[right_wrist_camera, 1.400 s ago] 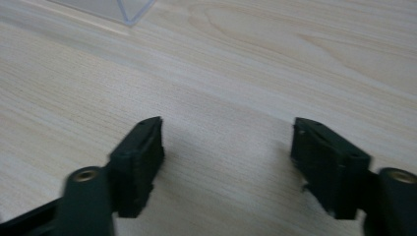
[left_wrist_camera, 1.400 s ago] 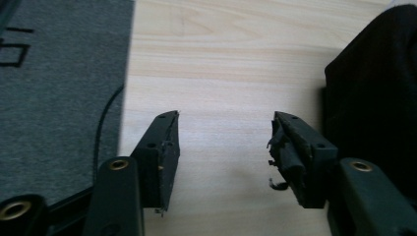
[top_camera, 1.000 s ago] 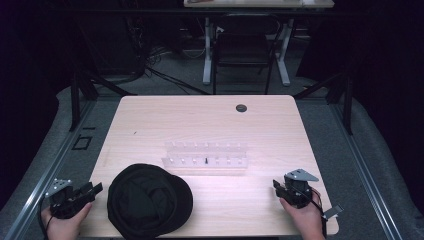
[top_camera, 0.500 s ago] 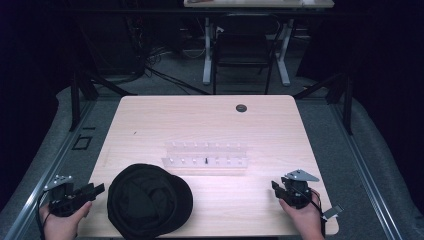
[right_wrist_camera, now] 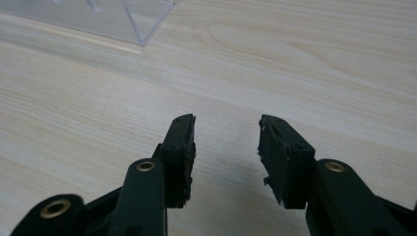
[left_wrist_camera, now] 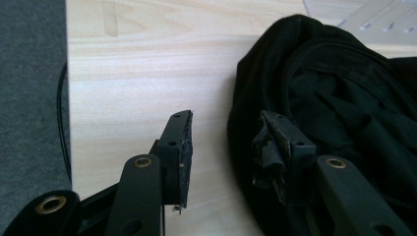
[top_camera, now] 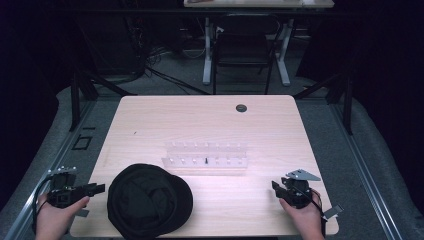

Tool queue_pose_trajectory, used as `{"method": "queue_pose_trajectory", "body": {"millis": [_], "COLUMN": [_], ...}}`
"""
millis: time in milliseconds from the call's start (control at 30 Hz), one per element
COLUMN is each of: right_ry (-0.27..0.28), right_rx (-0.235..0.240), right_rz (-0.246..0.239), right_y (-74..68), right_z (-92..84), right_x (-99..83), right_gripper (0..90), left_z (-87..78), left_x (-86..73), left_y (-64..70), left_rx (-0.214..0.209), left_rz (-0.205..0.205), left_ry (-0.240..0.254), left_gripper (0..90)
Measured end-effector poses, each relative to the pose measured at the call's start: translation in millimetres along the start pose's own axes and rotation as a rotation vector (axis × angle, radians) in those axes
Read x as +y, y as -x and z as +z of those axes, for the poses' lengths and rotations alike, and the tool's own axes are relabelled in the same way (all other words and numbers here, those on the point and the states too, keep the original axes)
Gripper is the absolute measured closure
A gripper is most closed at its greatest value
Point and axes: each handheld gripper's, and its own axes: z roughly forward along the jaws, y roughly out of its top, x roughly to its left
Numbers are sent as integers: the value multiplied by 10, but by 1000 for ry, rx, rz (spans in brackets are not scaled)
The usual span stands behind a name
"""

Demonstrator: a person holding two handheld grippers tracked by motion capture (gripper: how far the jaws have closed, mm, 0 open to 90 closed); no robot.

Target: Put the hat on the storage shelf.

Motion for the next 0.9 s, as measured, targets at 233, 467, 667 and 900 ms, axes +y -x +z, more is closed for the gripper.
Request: {"method": "queue_pose_trajectory", "body": {"millis": [233, 467, 667, 900], "right_ry": [-4, -2, -2, 0], "right_rx": [3, 12, 15, 13], "right_rz": [6, 14, 14, 22], "right_y": [6, 0, -3, 8], "right_z": [6, 12, 18, 16], "right_x": [-4, -6, -6, -7], "right_gripper": [567, 551, 551, 552], "left_z": [6, 35, 124, 233], "left_x": [102, 163, 176, 184], "left_y": [12, 58, 92, 79], "left_rx": [-48, -46, -40, -34], "left_rz": [-49, -46, -43, -48], "left_ry": [-68, -128, -181, -227], "left_gripper": [578, 580, 587, 621]}}
